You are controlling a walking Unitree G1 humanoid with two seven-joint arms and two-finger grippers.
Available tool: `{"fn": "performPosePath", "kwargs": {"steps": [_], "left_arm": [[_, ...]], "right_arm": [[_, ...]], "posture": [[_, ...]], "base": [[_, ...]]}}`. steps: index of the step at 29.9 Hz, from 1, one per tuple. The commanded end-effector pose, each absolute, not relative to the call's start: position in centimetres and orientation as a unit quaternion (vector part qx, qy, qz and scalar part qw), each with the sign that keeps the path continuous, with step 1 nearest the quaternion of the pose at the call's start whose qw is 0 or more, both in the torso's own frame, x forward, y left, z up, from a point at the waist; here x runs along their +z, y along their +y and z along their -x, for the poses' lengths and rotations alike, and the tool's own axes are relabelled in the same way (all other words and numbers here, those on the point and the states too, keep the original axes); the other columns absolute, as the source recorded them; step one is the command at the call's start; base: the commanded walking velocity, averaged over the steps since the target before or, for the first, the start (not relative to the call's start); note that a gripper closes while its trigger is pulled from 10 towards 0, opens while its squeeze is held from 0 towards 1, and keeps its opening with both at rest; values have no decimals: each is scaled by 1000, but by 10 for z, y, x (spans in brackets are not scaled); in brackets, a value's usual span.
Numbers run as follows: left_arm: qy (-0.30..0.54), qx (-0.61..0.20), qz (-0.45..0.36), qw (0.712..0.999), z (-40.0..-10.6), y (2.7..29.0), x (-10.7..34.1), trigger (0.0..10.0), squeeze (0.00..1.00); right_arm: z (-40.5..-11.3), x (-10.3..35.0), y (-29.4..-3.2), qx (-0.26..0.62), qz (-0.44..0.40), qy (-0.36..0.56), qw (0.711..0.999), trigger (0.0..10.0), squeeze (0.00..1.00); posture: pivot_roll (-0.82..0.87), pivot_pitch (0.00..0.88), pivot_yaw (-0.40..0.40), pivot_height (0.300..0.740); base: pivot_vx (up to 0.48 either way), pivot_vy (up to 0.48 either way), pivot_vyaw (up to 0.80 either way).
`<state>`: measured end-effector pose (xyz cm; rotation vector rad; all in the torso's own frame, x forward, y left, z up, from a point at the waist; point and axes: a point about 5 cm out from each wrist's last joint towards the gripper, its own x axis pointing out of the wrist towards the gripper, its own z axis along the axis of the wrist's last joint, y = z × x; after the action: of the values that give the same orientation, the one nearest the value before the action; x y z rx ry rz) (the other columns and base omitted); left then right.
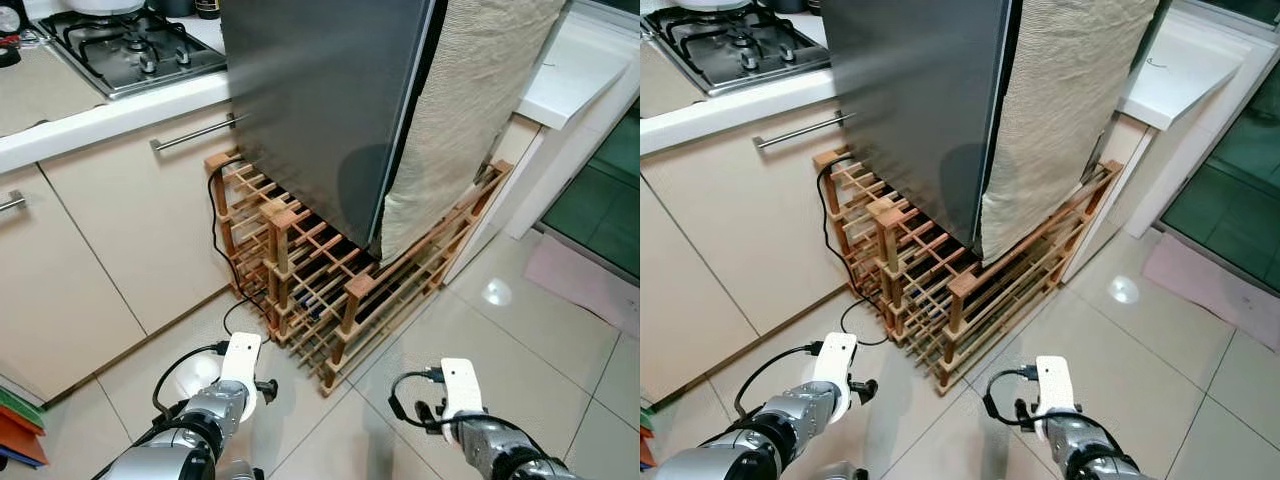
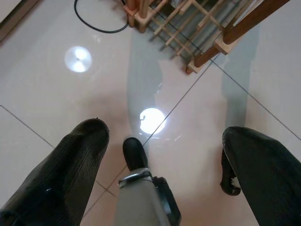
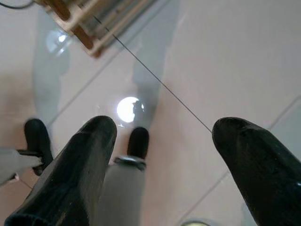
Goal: Restocking fridge
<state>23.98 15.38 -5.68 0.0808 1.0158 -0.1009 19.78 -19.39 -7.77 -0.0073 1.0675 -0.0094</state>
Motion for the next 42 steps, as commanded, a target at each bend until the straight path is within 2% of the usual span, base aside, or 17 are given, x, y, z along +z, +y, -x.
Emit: {"fn": "performPosePath", "kwargs": {"steps": [1,5,14,18,38,40,42], "left_arm": [[490,-53,-39,869,-237,152,-59,10000,0],[490,-57,-43,869,-236,152,-59,10000,0],[490,-60,-45,868,-235,151,-60,10000,0],[491,-62,-45,868,-235,150,-60,10000,0],[485,-76,-45,870,-238,141,-58,10000,0],[482,-79,-45,872,-239,140,-58,10000,0],[452,-94,-48,886,-251,135,-49,10000,0]], "right_arm": [[-195,-78,-202,-8,9,509,861,10000,0],[-183,-80,-218,-14,15,516,856,10000,0],[-179,-79,-232,-19,20,517,855,10000,0],[-180,-81,-224,-13,17,517,856,10000,0],[-180,-80,-224,-9,32,523,852,10000,0],[-179,-81,-226,-14,34,525,850,10000,0],[-184,-78,-227,-11,24,514,857,10000,0]], "posture": [[27,0,-63,727],[25,0,-62,727],[19,0,-61,727],[18,0,-60,727],[13,0,-62,727],[11,0,-64,727],[4,0,-61,727]], "base": [[0,0,0],[0,0,0],[0,0,0],[0,0,0],[0,0,0],[0,0,0],[0,0,0]]}}
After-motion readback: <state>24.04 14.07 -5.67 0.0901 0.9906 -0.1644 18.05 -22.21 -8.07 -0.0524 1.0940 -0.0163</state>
